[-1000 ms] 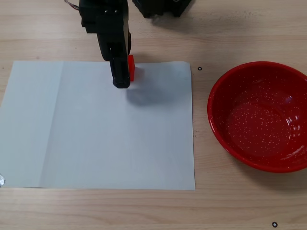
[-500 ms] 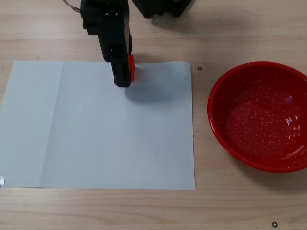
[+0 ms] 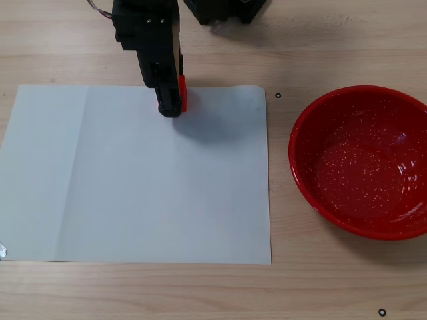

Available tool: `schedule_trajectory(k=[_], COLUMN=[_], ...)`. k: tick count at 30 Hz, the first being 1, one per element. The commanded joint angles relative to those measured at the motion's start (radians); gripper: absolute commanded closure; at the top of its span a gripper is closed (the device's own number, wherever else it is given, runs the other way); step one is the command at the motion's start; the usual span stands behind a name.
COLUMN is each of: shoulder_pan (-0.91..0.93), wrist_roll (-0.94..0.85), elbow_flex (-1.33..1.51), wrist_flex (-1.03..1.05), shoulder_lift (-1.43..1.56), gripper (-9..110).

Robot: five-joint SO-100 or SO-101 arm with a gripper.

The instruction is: Grasp the red cube and put it in the red bowl.

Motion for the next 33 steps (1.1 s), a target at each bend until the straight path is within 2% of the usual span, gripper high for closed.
schedule_trajectory(k=[1,14,22,33], shoulder_pan=[-0.006,-0.009,0.009,0.138], wrist_roll=[-0.009,-0.035,-0.061,-0.169], elbow_flex=[-0.078,-0.321,-0.393,-0.558], wrist_flex=[0.041,0.281,0.287,0.313], shoulder_lift=[0.06,0.084,0.091,0.089], gripper=[101,101,101,101])
